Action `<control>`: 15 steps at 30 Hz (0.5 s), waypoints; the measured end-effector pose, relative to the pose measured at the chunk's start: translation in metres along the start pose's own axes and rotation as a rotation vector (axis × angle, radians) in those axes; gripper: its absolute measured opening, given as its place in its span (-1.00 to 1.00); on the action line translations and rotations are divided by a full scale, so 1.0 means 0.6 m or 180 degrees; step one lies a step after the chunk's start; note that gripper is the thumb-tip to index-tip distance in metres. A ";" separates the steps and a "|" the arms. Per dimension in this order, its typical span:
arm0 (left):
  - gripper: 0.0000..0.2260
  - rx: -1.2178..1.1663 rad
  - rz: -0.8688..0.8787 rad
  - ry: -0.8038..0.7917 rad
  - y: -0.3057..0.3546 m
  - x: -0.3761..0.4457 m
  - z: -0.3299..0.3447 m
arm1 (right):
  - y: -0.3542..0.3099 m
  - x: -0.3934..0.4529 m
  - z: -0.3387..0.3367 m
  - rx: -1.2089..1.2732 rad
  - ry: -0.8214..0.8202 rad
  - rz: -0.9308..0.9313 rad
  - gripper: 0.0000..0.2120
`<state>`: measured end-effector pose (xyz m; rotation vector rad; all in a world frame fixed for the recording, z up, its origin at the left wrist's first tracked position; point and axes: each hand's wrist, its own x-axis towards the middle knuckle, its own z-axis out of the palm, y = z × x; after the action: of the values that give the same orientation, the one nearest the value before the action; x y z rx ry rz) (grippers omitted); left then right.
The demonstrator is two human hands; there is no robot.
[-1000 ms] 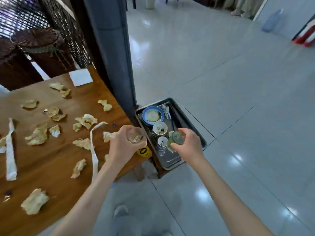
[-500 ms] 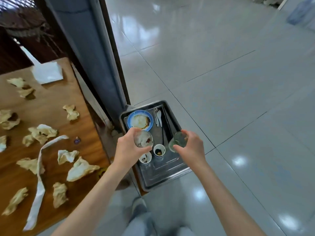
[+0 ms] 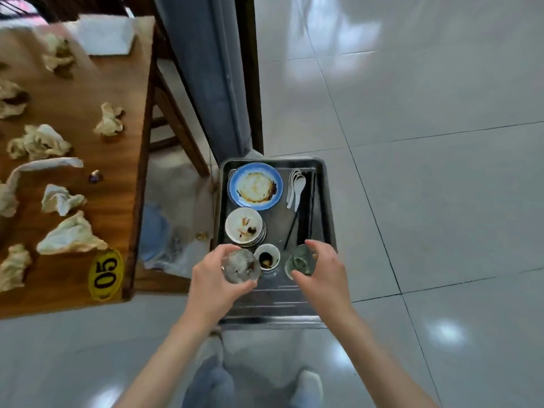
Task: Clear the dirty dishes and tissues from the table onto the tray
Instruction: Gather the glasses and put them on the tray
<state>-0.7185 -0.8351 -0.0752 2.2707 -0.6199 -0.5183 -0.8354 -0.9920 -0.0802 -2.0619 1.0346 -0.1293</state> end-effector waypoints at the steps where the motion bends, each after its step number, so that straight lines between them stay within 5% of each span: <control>1: -0.47 0.0026 -0.0073 0.0076 -0.011 -0.007 0.014 | 0.013 0.002 0.011 -0.0022 -0.0053 -0.0037 -0.46; 15: -0.44 0.0048 -0.0746 0.0438 -0.193 -0.062 0.136 | 0.128 -0.022 0.187 -0.0176 -0.0538 -0.0085 -0.45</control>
<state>-0.7586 -0.7847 -0.2067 2.3840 -0.2917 -0.4646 -0.8456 -0.9395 -0.2059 -2.0968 0.9163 0.0600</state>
